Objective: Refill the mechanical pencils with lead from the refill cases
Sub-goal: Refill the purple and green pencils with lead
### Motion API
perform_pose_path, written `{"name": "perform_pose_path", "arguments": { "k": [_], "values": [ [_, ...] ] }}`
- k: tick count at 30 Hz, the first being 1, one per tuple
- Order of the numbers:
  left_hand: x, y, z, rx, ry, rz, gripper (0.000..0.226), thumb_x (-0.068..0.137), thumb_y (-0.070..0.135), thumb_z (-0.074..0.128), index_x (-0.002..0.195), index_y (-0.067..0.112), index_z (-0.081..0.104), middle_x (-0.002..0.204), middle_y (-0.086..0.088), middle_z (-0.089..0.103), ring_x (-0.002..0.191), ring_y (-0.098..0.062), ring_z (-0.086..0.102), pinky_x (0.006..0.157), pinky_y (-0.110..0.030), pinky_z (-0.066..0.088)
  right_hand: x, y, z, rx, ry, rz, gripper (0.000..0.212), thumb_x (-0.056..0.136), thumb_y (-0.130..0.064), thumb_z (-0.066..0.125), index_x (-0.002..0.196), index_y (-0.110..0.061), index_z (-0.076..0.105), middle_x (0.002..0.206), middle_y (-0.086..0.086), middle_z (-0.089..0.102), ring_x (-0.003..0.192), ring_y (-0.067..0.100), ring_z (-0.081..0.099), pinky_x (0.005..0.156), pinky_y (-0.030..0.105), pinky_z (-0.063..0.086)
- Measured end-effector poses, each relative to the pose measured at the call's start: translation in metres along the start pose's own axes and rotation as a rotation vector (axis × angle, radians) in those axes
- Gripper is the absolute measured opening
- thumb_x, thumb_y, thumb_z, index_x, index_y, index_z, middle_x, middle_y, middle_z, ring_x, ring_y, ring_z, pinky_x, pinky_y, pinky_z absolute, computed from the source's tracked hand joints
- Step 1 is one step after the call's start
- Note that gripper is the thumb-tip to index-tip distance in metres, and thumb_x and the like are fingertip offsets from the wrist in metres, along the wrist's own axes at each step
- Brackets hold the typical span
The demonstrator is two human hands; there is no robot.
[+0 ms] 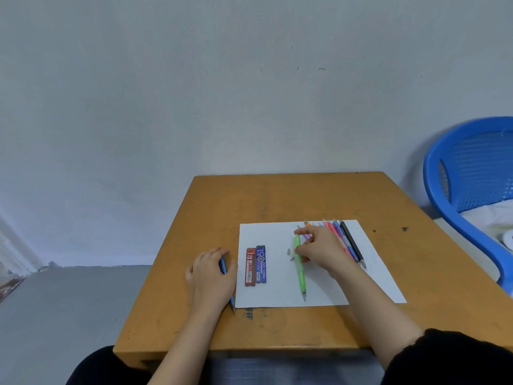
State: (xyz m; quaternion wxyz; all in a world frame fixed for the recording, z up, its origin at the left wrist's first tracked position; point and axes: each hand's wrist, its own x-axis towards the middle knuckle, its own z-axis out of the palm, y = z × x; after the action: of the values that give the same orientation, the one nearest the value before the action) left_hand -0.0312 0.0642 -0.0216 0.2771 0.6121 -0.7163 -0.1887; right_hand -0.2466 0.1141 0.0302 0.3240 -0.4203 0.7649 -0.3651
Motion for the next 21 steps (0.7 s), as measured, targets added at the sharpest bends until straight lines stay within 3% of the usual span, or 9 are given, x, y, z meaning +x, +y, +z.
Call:
{"name": "perform_pose_path", "arguments": {
  "k": [4,17,21],
  "values": [
    [-0.0002,-0.0005,-0.0001,0.002,0.001,0.004,0.034,0.093,0.040,0.053,0.125,0.029,0.060,0.140,0.009,0.050,0.135,-0.012,0.035,0.112,-0.041,0.018,-0.0014,0.0008,0.0002,-0.047,0.001,0.022,0.043,0.083,-0.002,0.059,0.123,-0.018,0.057,0.074,0.002,0.060,0.059,0.008,0.059,0.051,0.018,0.040],
    [-0.0004,0.0005,-0.0010,-0.020,0.025,0.013,0.031,0.093,0.037,0.055,0.121,0.029,0.062,0.136,0.010,0.053,0.131,-0.010,0.038,0.110,-0.038,0.019,-0.0033,0.0055,0.0065,-0.258,-0.057,-0.040,0.046,0.087,-0.009,0.061,0.133,-0.015,0.054,0.079,0.000,0.059,0.069,0.011,0.056,0.057,0.016,0.041],
    [-0.0005,0.0009,-0.0012,-0.025,0.025,0.012,0.030,0.093,0.037,0.055,0.121,0.029,0.062,0.136,0.010,0.053,0.131,-0.010,0.038,0.110,-0.038,0.018,-0.0028,0.0068,0.0073,-0.271,-0.044,-0.046,0.045,0.090,-0.009,0.058,0.134,-0.015,0.052,0.081,0.001,0.061,0.076,0.015,0.060,0.066,0.022,0.048]
  ]
}}
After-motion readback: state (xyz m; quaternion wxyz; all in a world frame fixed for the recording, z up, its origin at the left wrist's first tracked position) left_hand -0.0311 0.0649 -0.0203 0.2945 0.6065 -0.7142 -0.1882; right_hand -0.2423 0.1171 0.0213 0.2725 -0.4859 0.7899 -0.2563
